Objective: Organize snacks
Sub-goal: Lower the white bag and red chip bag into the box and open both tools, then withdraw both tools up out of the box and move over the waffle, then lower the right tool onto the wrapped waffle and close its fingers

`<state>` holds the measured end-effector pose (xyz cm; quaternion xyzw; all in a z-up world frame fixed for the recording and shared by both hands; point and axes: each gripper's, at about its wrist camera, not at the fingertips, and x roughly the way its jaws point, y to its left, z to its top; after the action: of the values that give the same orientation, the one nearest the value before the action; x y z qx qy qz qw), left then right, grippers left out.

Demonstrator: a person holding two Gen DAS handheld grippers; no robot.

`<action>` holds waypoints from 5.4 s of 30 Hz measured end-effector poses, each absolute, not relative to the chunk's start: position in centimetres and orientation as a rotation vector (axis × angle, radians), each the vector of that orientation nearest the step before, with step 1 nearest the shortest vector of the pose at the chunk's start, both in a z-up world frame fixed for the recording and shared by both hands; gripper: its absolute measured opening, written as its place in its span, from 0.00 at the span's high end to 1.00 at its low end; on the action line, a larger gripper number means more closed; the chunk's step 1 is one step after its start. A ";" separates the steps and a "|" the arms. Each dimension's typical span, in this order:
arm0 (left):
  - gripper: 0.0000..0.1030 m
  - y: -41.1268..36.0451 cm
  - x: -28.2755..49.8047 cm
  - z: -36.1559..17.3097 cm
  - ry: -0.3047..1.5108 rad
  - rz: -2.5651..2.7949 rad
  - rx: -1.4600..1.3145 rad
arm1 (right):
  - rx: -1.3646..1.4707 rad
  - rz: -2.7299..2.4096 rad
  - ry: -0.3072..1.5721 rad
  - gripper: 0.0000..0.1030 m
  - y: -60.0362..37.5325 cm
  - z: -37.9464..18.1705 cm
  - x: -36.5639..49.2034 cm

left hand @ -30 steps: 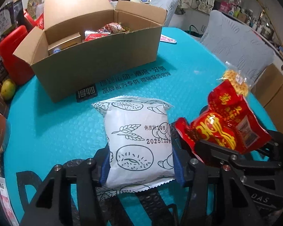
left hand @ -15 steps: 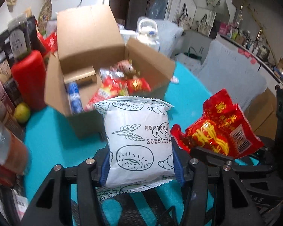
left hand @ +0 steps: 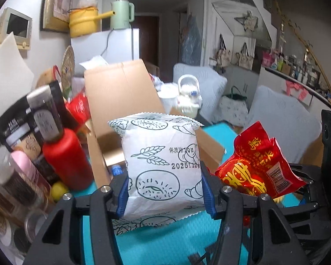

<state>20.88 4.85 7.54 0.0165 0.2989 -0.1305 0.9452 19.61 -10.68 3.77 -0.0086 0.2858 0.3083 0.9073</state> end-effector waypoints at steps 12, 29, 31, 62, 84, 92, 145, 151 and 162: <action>0.48 6.1 26.9 7.4 0.552 -0.241 -0.022 | -0.059 0.606 0.544 0.67 -8.9 4.9 25.2; 0.48 7.1 35.5 3.6 0.631 -0.141 -0.074 | -0.018 0.617 0.586 0.67 -7.3 2.2 34.5; 0.48 6.8 36.1 2.9 0.641 -0.123 -0.064 | -0.018 0.618 0.616 0.67 -7.0 1.5 35.1; 0.46 5.5 39.9 -2.3 0.856 0.040 0.057 | -0.097 0.479 0.774 0.40 -7.1 -2.7 37.2; 0.46 4.3 29.0 7.4 0.640 -0.018 0.062 | -0.085 0.428 0.559 0.40 -10.2 6.7 26.6; 0.46 3.1 22.9 9.2 0.583 -0.055 0.100 | -0.075 0.393 0.508 0.40 -11.5 8.5 20.8; 0.46 -17.5 13.9 -3.6 0.844 -0.459 0.196 | 0.126 0.051 0.744 0.40 -33.5 -5.5 8.7; 0.46 -19.3 15.0 -6.3 0.932 -0.448 0.142 | 0.110 0.069 0.783 0.40 -35.7 -6.6 10.9; 0.46 -20.7 16.6 -7.8 0.982 -0.413 0.094 | 0.134 0.148 0.856 0.40 -38.5 -8.5 15.3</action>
<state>16.56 -20.65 -7.79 0.0450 0.4679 -0.1969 0.8604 15.26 -38.54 -8.49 0.0647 0.4142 0.0716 0.9050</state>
